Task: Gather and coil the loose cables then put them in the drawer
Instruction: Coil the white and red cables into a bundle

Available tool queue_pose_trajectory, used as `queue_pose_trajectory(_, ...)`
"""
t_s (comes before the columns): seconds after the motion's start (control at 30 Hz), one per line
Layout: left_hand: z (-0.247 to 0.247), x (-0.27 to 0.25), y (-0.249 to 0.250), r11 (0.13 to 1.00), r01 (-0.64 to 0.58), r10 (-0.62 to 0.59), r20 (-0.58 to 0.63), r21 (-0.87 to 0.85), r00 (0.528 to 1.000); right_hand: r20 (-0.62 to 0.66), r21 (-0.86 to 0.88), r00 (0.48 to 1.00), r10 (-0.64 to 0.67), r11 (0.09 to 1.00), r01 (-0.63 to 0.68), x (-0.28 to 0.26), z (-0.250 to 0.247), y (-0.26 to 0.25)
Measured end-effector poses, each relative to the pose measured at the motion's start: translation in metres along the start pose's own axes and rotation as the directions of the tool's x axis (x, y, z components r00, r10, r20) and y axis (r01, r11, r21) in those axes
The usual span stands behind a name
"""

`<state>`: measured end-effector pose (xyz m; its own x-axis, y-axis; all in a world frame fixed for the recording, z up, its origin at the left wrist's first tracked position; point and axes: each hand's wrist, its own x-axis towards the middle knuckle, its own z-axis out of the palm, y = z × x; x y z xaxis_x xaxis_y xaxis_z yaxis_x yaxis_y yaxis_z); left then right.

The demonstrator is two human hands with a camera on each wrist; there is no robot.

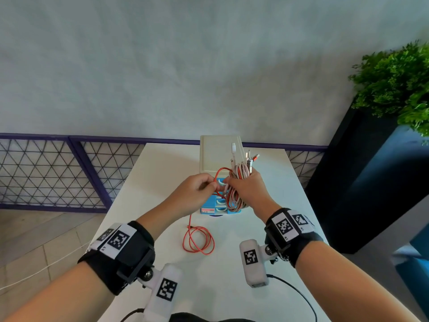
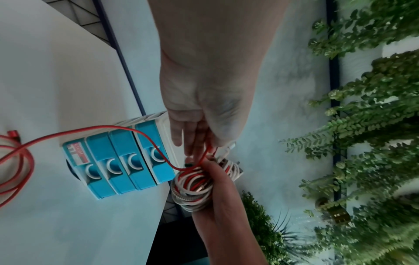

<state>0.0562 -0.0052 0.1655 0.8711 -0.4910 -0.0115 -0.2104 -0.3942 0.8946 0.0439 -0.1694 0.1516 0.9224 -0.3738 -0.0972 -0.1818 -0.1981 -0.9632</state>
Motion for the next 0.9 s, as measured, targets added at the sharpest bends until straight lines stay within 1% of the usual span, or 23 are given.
queue_pose_trajectory(0.03, 0.0, -0.001, 0.0, 0.993, 0.022, -0.024, -0.014, -0.116, 1.0, 0.009, 0.002, 1.0, 0.003, 1.0, -0.003, 0.0, -0.002, -0.002)
queue_pose_trajectory(0.1, -0.001, -0.005, 0.003, 0.946, 0.041, -0.051, -0.023, -0.321, 0.998, 0.037, 0.047, 0.999, 0.004, 0.999, -0.006, 0.0, -0.006, -0.006)
queue_pose_trajectory(0.17, -0.004, -0.006, 0.004, 0.901, 0.021, -0.046, -0.048, -0.434, 0.998, 0.056, 0.13, 0.998, 0.009, 0.991, -0.016, -0.001, -0.008, -0.01)
queue_pose_trajectory(0.23, -0.007, -0.009, 0.005, 0.882, 0.036, -0.065, -0.045, -0.47, 0.997, 0.085, 0.161, 0.996, 0.029, 0.986, -0.043, 0.0, -0.013, -0.01)
queue_pose_trajectory(0.3, -0.01, -0.01, 0.004, 0.866, 0.116, -0.136, -0.005, -0.486, 0.991, 0.147, 0.166, 0.989, 0.033, 0.984, -0.058, 0.0, -0.017, -0.008)
queue_pose_trajectory(0.37, -0.013, -0.01, 0.004, 0.811, 0.204, -0.213, 0.047, -0.549, 0.976, 0.229, 0.19, 0.973, -0.005, 0.981, -0.04, 0.0, -0.019, -0.006)
queue_pose_trajectory(0.43, -0.014, -0.01, 0.006, 0.771, 0.24, -0.219, 0.109, -0.59, 0.97, 0.284, 0.2, 0.958, -0.038, 0.98, -0.021, -0.001, -0.017, -0.003)
queue_pose_trajectory(0.53, -0.01, -0.009, 0.011, 0.799, 0.245, -0.164, 0.194, -0.549, 0.967, 0.327, 0.181, 0.945, -0.029, 0.983, -0.032, -0.005, -0.012, -0.003)
queue_pose_trajectory(0.63, -0.004, -0.005, 0.016, 0.837, 0.236, -0.148, 0.21, -0.495, 0.966, 0.407, 0.267, 0.912, -0.062, 0.962, -0.054, -0.012, -0.006, -0.006)
queue_pose_trajectory(0.77, -0.003, 0.001, 0.023, 0.877, 0.258, -0.179, 0.223, -0.405, 0.958, 0.438, 0.336, 0.897, -0.055, 0.936, -0.107, -0.015, -0.002, -0.007)
queue_pose_trajectory(0.87, -0.003, 0.004, 0.025, 0.921, 0.265, -0.204, 0.227, -0.286, 0.952, 0.525, 0.322, 0.847, -0.084, 0.941, -0.107, -0.017, -0.001, -0.006)
queue_pose_trajectory(0.9, -0.003, 0.005, 0.024, 0.93, 0.267, -0.211, 0.226, -0.253, 0.951, 0.529, 0.306, 0.844, -0.086, 0.947, -0.095, -0.019, -0.002, -0.007)
